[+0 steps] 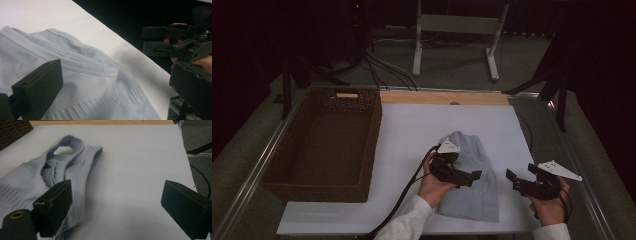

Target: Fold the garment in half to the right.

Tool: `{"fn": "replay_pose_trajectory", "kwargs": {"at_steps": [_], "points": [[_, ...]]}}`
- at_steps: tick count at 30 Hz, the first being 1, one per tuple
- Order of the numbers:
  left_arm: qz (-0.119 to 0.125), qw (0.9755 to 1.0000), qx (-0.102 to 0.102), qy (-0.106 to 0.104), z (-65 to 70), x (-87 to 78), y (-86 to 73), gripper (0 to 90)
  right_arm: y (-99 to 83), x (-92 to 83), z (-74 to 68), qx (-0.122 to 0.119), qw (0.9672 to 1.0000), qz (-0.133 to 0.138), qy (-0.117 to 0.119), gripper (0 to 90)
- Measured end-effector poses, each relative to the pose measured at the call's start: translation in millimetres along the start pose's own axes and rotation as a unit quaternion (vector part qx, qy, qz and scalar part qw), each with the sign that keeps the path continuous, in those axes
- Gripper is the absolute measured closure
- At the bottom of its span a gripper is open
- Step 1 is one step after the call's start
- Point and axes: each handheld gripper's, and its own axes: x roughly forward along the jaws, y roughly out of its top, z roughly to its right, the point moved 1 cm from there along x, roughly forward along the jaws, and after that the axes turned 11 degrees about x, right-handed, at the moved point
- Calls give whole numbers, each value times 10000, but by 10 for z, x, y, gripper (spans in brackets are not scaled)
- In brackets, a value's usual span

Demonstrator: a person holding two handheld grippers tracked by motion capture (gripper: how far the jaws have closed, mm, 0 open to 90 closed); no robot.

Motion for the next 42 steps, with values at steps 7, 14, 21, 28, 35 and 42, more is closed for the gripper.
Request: {"fn": "replay_pose_trajectory", "kwargs": {"at_steps": [7, 14, 21, 28, 35, 42], "points": [[32, 9999, 128, 87, -35, -86, 9, 2, 5, 2, -12, 25, 10000, 14, 67, 103], [60, 9991, 299, 297, -63, -166, -10, 2, 18, 10, -30, 59, 9999, 17, 134, 103], [89, 9982, 425, 411, -105, -274, -30, 2, 32, 25, -62, 49, 9998, -21, 188, 107], [130, 9971, 504, 547, -161, -405, -82, 2, 60, 28, -93, 33, 9997, -40, 240, 108], [119, 9961, 547, 675, -250, -550, -172, 3, 80, 40, -135, 43, 9996, -55, 270, 135], [201, 9955, 507, 771, -310, -654, -237, 3, 96, 73, -189, 30, 9993, -105, 351, 143]]}}
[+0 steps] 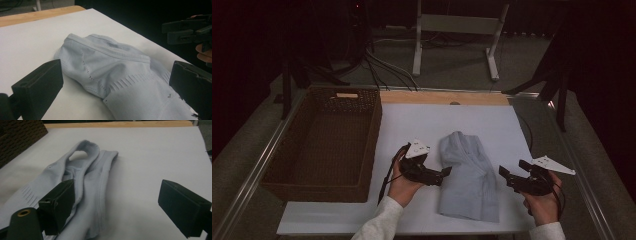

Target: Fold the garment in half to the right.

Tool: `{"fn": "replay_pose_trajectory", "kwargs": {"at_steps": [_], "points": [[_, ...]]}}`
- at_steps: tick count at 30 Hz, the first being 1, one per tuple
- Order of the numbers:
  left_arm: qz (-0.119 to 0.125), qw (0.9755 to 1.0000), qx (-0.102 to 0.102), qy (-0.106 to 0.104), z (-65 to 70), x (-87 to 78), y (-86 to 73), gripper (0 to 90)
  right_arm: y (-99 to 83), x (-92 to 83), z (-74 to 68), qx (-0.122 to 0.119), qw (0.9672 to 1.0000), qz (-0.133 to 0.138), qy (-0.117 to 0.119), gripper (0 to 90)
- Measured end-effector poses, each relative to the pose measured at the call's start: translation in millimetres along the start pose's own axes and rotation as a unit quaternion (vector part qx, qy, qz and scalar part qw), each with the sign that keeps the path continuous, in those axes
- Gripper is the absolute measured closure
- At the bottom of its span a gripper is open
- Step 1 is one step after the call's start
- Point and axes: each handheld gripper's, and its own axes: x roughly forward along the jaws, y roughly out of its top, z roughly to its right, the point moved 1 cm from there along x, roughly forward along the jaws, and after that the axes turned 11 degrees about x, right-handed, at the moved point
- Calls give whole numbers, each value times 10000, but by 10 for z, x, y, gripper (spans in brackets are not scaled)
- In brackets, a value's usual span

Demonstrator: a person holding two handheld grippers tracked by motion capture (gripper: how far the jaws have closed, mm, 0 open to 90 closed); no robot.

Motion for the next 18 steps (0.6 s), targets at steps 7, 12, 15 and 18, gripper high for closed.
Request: {"fn": "replay_pose_trajectory", "kwargs": {"at_steps": [7, 12, 15, 18], "points": [[68, 10000, -11, 49, -51, -42, -42, 3, 3, 52, -40, -6, 9999, -97, 88, 151], [131, 9999, 28, 63, -63, -73, -42, 3, 15, 82, -81, -35, 9997, -154, 172, 158], [145, 9999, 36, 71, -67, -92, -41, 3, 9, 113, -119, -53, 9995, -223, 236, 166], [172, 9998, 63, 85, -68, -106, -41, 3, 1, 150, -162, -93, 9991, -302, 291, 182]]}}
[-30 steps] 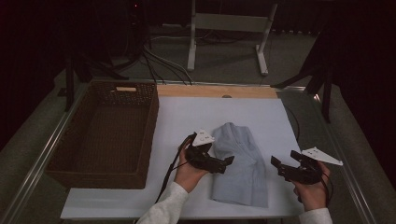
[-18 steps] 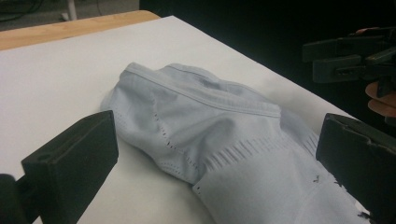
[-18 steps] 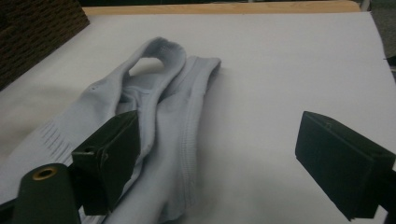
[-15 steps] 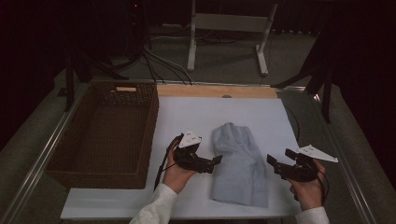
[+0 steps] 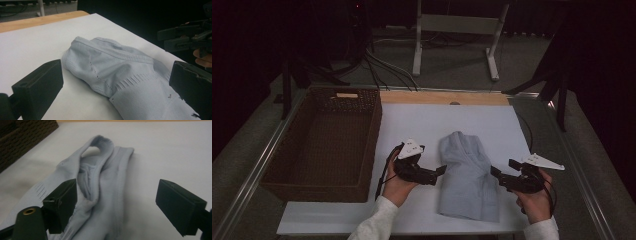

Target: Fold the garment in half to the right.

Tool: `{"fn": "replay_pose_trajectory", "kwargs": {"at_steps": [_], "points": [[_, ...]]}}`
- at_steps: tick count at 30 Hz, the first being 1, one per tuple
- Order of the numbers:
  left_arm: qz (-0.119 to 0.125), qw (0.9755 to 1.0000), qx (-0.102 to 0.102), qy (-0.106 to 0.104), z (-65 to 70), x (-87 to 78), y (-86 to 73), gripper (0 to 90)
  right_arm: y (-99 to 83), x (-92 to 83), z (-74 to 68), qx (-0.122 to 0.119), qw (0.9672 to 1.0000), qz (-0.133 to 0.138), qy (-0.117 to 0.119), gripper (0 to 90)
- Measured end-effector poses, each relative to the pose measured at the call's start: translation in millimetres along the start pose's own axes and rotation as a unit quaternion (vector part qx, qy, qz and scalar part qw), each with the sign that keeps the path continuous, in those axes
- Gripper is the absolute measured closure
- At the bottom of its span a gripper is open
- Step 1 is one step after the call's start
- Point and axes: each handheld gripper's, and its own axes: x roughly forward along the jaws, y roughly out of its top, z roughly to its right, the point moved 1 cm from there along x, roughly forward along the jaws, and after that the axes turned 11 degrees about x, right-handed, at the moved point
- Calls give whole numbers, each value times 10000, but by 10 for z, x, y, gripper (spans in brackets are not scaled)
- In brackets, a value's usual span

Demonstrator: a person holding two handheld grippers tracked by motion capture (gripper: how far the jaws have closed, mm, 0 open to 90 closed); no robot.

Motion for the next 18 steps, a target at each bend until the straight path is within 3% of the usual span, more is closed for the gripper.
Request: {"fn": "replay_pose_trajectory", "kwargs": {"at_steps": [18], "points": [[99, 9999, -16, 92, -41, -78, -2, 3, -43, 235, -175, -168, 9981, -512, 295, 400]]}}
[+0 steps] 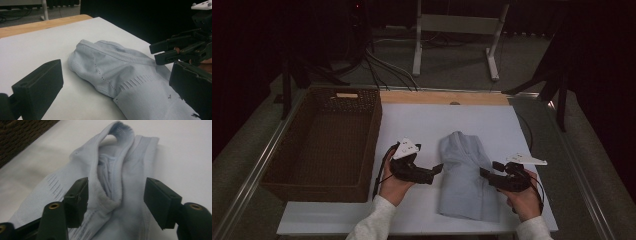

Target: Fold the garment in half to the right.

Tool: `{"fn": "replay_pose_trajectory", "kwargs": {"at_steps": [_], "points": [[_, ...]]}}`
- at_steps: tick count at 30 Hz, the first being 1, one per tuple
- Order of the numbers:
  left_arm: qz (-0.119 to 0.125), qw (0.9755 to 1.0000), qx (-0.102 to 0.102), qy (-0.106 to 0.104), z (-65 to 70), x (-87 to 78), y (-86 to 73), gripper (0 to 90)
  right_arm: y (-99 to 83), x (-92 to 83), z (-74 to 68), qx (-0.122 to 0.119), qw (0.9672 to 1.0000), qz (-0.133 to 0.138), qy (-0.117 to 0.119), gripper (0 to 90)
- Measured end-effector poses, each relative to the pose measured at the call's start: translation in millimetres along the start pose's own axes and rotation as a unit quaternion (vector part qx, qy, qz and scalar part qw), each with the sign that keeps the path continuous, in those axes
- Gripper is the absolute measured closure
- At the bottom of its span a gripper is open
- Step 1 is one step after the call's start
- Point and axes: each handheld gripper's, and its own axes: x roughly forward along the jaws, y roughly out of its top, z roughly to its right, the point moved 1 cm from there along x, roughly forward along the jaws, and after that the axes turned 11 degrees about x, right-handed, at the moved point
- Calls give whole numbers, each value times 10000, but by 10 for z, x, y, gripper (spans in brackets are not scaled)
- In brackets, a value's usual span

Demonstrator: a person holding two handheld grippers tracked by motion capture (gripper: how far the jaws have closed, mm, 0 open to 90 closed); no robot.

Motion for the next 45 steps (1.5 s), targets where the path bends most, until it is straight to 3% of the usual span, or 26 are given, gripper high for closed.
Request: {"fn": "replay_pose_trajectory", "kwargs": {"at_steps": [7, 10, 12, 19, 24, 28, 32, 34, 35, 45], "points": [[8, 10000, 12, 7, 1, -12, 1, 3, -18, 104, -30, -37, 9996, -289, -12, 439], [24, 10000, 11, -2, 4, -17, 3, 3, -23, 141, -41, -28, 9991, -411, -46, 354], [37, 10000, 6, -12, 4, -20, 4, 3, -29, 155, -46, -38, 9990, -438, -55, 349], [59, 10000, 4, -37, 5, -24, 5, 3, -48, 193, -53, -8, 9979, -654, 26, 466], [69, 10000, 7, -33, 4, -34, 6, 3, -58, 206, -42, 14, 9974, -718, 7, 487], [83, 9999, 0, -59, 7, -36, 6, 3, -70, 214, -48, -4, 9969, -792, -40, 592], [107, 9999, -1, -81, 13, -35, 9, 3, -70, 206, -53, -34, 9970, -777, -43, 722], [107, 9999, -1, -81, 13, -35, 9, 3, -67, 200, -53, -54, 9971, -761, -43, 722], [86, 9999, 3, -93, 12, -31, 5, 3, -62, 186, -62, -98, 9972, -740, -53, 805], [107, 9999, -22, -101, 9, -32, 2, 3, 27, 29, -139, -344, 9986, -403, -58, 839]]}}
